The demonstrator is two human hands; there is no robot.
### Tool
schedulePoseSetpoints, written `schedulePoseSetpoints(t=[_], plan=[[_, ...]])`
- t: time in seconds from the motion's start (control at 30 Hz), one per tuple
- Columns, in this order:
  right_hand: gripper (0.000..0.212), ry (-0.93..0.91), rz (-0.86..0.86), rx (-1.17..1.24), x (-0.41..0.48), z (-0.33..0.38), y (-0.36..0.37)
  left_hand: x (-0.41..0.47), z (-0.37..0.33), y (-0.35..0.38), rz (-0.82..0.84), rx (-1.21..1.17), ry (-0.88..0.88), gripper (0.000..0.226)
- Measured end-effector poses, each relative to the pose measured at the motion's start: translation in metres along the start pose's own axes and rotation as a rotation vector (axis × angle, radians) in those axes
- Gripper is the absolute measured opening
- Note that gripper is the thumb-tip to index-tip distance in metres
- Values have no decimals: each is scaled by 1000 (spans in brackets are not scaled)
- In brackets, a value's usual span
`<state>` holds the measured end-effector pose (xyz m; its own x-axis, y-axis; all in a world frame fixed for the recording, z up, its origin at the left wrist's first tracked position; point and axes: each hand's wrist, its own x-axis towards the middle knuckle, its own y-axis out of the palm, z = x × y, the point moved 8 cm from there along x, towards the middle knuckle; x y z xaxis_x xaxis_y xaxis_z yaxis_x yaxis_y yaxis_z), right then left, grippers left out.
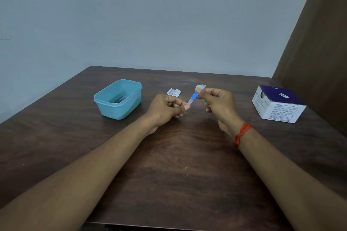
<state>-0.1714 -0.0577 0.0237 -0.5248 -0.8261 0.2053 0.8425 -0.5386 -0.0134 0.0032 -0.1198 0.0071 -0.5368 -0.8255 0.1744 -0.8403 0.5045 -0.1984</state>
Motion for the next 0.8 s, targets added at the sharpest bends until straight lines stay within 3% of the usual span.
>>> schedulePoseSetpoints(t=[0.17, 0.47, 0.7, 0.8], plan=[[16, 122, 160, -44, -6, -13, 16, -1, -2, -2, -27, 3, 4, 10], [24, 165, 53, 65, 0, -11, 4, 0, -1, 0, 2, 37, 1, 4], [25, 234, 214, 4, -10, -15, 17, 0, 0, -1, -6, 47, -1, 5], [22, 237, 209, 13, -9, -14, 16, 0, 0, 0, 6, 39, 1, 6]])
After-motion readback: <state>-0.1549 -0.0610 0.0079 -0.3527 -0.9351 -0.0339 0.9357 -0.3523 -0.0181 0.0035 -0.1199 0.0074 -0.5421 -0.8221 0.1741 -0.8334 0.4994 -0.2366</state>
